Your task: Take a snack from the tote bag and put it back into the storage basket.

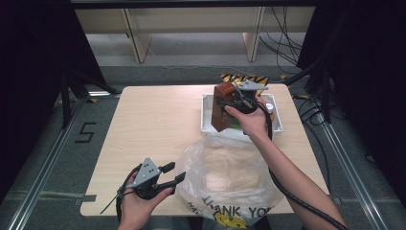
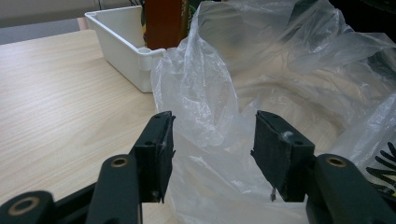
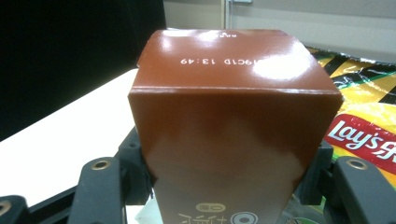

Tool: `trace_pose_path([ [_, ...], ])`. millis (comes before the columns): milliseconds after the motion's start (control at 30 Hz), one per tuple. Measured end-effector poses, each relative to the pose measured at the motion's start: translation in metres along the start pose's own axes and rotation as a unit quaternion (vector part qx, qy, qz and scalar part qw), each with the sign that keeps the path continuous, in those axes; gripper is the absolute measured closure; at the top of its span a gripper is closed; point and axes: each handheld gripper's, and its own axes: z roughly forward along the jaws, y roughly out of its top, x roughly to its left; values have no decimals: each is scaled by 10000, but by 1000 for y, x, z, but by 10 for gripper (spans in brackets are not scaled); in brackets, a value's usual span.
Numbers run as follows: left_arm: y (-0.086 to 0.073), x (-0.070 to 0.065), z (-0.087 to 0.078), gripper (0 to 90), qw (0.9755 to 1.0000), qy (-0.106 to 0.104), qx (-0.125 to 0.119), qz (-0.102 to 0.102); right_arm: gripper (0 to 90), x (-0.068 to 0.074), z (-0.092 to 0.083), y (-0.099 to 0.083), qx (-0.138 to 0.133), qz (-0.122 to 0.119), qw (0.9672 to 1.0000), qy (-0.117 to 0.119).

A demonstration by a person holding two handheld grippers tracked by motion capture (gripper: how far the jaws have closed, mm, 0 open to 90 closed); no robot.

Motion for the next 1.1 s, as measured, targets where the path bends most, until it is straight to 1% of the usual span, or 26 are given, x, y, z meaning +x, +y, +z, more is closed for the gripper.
trace_pose_path([
  [100,0,0,0,472,10000,0,4,-8,384,-1,3,-3,14,-21,10000,27],
  [133,0,0,0,472,10000,0,2,-9,384,0,4,-4,33,45,10000,20],
  [167,0,0,0,472,10000,2,1,-10,383,-2,5,-5,57,-48,10000,-3],
  [200,0,0,0,472,10000,0,1,-8,384,-1,6,-6,41,16,10000,5],
  [233,0,0,0,472,10000,1,4,-5,383,0,6,-7,97,23,9999,-17],
  [267,0,0,0,472,10000,1,1,-7,383,-1,8,-8,80,-16,10000,18],
  [300,0,0,0,472,10000,2,0,-8,383,-2,8,-8,76,-73,9999,-24],
  [367,0,0,0,472,10000,-5,5,-4,383,0,9,-9,117,75,9999,-4],
  [400,0,0,0,471,10000,-11,6,-8,383,-2,11,-10,55,-55,10000,-23],
  [467,-1,-1,0,471,10000,-10,7,-87,383,-1,11,-10,113,-14,9999,-3],
  [500,-1,-1,0,471,10000,-25,8,-24,383,-2,11,-10,134,-18,9999,-16],
  [667,-1,0,1,471,10000,-58,-9,-28,383,0,14,-12,133,30,9999,-22],
  [733,-1,0,1,470,10000,-58,-17,-33,383,-1,15,-13,188,-41,9998,-12],
  [767,-1,0,1,470,10000,-61,-25,-34,383,-1,16,-14,144,-29,9999,-29],
  [833,-1,0,1,470,10000,-61,-22,-34,382,0,16,-15,234,40,9997,-30],
  [867,-1,0,1,470,10000,-61,-20,-28,382,-1,18,-16,191,36,9998,-12],
  [900,-1,0,1,470,10000,-61,-20,-26,382,0,18,-16,222,70,9997,-38],
  [933,-2,0,1,470,10000,-63,-20,-31,382,-1,19,-17,170,-12,9998,-56],
  [967,-1,0,1,470,10000,-62,-16,-29,382,0,20,-18,194,5,9998,-20],
  [1033,-1,0,1,470,10000,-57,-19,-34,382,1,20,-18,233,81,9997,-44],
  [1100,-2,0,1,470,10000,-58,-17,-24,382,0,21,-19,222,-30,9997,1],
])
